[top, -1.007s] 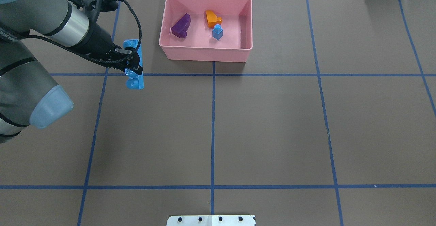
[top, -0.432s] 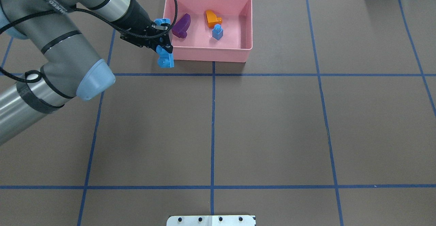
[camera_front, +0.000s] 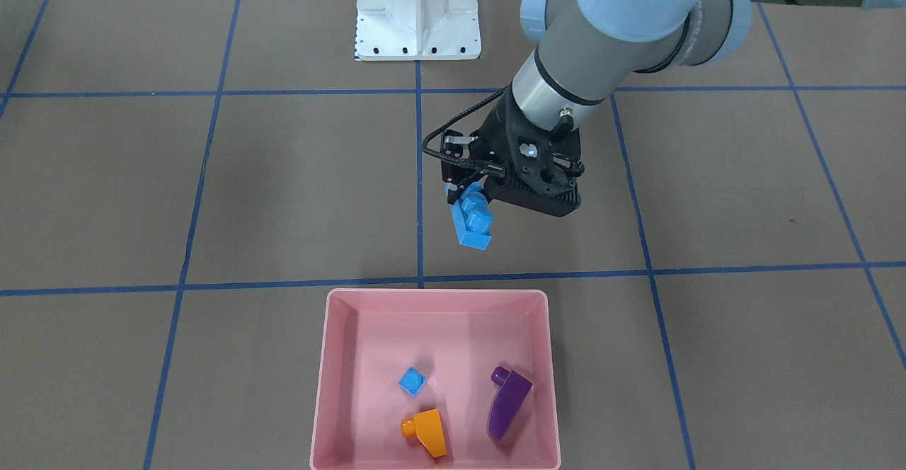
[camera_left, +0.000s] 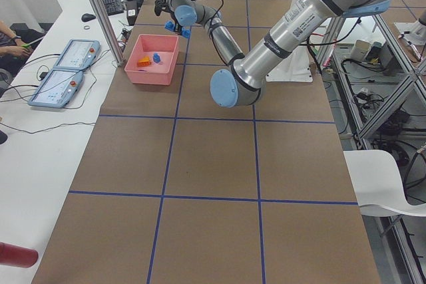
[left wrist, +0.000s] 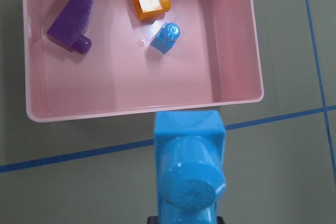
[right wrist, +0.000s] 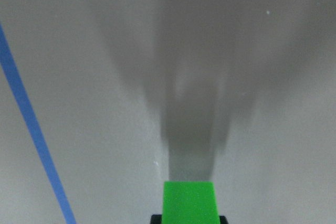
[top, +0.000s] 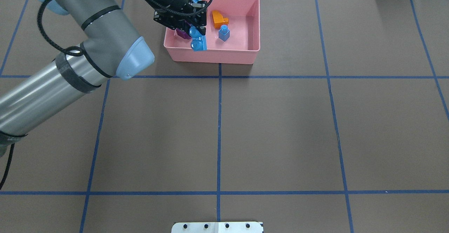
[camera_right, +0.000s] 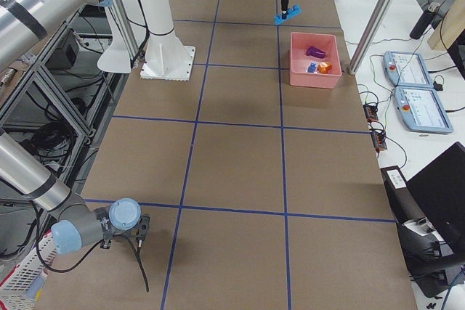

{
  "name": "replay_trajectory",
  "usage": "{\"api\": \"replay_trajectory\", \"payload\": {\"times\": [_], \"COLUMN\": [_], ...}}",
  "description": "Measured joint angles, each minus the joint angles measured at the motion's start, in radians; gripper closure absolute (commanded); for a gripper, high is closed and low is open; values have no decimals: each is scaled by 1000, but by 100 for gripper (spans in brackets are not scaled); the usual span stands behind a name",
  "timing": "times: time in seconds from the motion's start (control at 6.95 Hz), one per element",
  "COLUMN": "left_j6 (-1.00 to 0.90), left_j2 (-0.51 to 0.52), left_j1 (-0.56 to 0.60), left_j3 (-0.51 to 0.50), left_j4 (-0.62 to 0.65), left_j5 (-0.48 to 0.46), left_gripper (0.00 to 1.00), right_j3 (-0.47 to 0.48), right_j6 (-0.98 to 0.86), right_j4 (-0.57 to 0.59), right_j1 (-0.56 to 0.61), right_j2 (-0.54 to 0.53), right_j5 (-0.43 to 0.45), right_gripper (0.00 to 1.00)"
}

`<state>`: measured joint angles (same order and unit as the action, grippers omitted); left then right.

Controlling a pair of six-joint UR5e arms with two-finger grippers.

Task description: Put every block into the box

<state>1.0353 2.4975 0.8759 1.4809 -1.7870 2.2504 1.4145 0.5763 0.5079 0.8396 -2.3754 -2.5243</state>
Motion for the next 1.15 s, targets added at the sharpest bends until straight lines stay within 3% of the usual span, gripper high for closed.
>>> {"api": "replay_trajectory", "payload": {"times": [0.43,0.58,0.72,1.15], "left_j6": [19,20,20,19], "left_j2": [155,186,200,205], "left_j1": [-4,-10,-20,-54], "left_j3": [-375,-467,-527,-571], "left_j4": [-263,-318,-359,-386], "left_j5": [-119,-164,-207,-291], "left_gripper": [100,65,1,0], "right_j3": [129,151,170,227], "right_j6": [5,5,5,5], "right_j4": [-15,-16,-16,-17], "right_j1": [-16,-11,-8,0], "right_j2": [-114,-127,-135,-152], "right_j5": [0,1,6,92], "right_gripper": [100,100,100,100]}}
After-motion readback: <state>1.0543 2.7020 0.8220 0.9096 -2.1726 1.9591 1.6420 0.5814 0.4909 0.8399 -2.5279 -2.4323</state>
